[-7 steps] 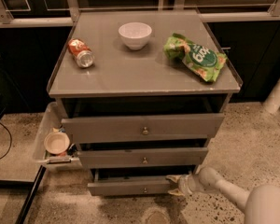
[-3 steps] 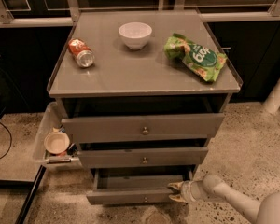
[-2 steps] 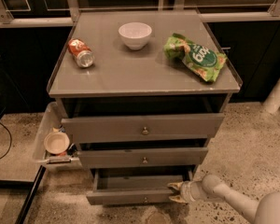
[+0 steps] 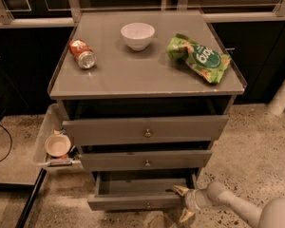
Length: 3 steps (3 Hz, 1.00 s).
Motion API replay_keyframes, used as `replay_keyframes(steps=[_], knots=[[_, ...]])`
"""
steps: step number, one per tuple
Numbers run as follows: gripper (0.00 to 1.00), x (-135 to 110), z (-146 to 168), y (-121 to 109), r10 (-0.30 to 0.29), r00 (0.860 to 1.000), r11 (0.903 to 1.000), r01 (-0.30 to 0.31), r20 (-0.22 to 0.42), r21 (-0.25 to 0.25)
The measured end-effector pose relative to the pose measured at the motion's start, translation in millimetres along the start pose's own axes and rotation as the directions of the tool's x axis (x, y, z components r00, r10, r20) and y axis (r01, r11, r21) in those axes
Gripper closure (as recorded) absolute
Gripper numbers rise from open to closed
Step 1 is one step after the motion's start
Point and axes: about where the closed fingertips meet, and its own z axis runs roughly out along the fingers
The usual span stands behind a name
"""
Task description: Open bottom drawer
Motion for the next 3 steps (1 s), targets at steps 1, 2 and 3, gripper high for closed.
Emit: replay_keyframes(steps=[1,2,3], knots=[[0.37,-1,-7,19,0.01,1.0,0.9999,-0.01,-0.013,-0.006],[0.61,-4,-20,36,0.012,1.0,0.9999,-0.012,-0.021,-0.004],[0.84,-6,-30,50,0.011,1.0,0.9999,-0.011,-0.017,-0.004]])
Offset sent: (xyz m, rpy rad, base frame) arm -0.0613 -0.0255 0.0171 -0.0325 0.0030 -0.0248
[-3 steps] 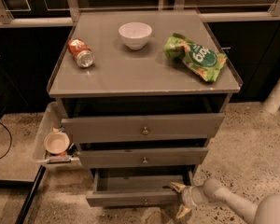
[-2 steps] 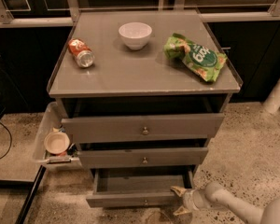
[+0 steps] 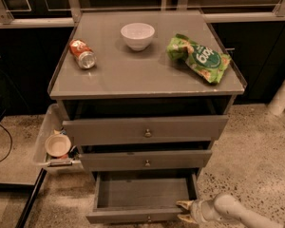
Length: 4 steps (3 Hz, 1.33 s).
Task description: Open bottom drawer
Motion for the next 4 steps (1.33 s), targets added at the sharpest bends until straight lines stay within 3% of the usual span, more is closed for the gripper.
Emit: replay_keyframes(steps=[1,4], knots=[[0.81,-0.1,-0.1,0.9,0.001,1.0,1.0,-0.001,0.001,0.0],[0.12,-0.2,0.0,0.9,0.001,1.0,1.0,-0.001,0.001,0.0]])
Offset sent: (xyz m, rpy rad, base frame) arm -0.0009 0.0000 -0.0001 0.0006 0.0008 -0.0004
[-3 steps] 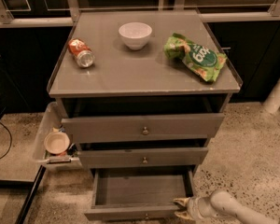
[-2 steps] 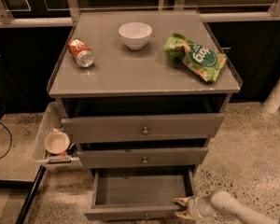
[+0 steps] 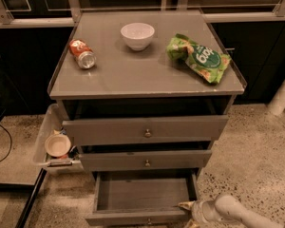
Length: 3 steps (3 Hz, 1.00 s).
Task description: Open bottom drawer
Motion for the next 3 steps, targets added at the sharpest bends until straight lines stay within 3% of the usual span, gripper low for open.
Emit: replay_keyframes(steps=[1,3], knots=[[0.0,0,0,0,0.0,1.0,1.0,0.0,0.0,0.0],[0.0,-36,-33,-12,-0.078,0.997,0.9969,0.077,0.016,0.012]])
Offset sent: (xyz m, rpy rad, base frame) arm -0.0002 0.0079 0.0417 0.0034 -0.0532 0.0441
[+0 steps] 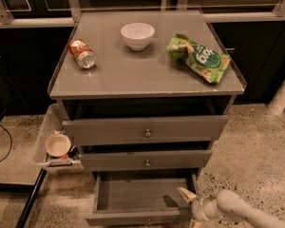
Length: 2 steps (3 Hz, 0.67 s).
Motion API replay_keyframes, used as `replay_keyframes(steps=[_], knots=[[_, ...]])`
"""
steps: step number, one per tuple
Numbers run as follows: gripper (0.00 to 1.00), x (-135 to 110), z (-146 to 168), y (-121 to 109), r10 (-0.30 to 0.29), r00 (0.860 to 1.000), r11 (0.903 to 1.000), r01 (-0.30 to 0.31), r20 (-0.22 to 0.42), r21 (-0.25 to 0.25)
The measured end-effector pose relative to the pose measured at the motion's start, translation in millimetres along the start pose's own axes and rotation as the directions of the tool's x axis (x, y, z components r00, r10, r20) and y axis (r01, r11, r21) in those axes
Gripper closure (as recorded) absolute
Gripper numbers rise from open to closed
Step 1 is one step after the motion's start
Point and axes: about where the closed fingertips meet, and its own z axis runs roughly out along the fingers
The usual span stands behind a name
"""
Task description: Open bottom drawer
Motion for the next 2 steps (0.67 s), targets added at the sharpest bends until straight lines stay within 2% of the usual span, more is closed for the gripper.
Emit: replay_keyframes(steps=[2], knots=[[0.0,-24,-60,-16,-0.065,0.997,0.9973,0.066,-0.04,0.031]])
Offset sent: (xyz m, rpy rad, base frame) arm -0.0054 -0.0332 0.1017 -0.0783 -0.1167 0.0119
